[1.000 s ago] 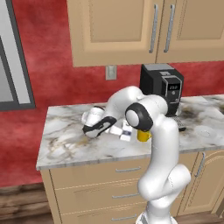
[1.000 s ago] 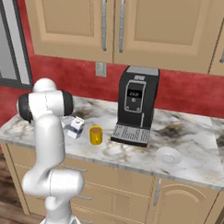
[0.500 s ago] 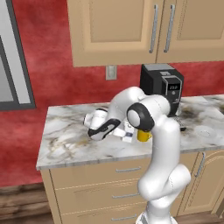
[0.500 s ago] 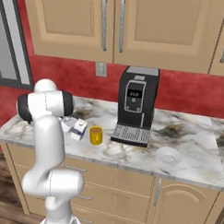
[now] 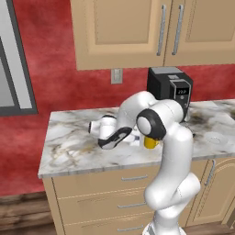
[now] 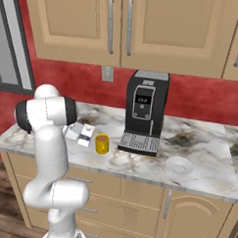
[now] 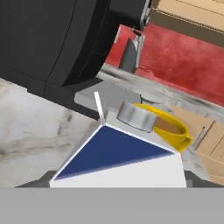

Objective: Take a sugar cube from the saucer and place it inside the coffee. Then, grab milk from the fridge and place it next to the coffee on the counter to sweeten the coffee.

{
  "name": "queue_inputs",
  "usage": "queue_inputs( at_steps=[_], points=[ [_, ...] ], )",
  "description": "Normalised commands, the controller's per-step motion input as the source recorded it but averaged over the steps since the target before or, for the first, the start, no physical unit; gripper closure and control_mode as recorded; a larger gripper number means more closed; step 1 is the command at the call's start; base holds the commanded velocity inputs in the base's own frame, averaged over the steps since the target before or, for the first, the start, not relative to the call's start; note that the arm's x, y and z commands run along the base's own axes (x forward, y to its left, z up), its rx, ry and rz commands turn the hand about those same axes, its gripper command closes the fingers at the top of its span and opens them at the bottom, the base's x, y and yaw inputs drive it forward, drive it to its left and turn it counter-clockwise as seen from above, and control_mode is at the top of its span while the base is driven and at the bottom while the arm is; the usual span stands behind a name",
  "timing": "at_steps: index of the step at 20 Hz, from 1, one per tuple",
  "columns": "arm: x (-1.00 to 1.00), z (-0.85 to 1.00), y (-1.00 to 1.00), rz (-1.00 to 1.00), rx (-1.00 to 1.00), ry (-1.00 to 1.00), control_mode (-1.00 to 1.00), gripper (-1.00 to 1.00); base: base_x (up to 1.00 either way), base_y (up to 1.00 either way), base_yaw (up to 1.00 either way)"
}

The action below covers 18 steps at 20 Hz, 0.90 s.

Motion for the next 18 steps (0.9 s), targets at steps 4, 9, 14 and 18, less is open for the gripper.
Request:
queue_inputs(
  at_steps=[4,9,14,18],
  points=[
    [-0.04,-0.63,0.31,0.00,-0.10,-0.50,-1.00,-1.00,0.00,0.00,0.00],
    [-0.48,-0.49,0.26,0.00,-0.11,-0.47,-1.00,-1.00,0.00,0.00,0.00],
    [-0.95,-0.53,0.00,0.00,-0.06,-0.44,-1.00,-1.00,0.00,0.00,0.00],
    [-0.80,-0.40,-0.04,-0.03,-0.02,-0.41,-1.00,-1.00,0.00,0.00,0.00]
  ],
)
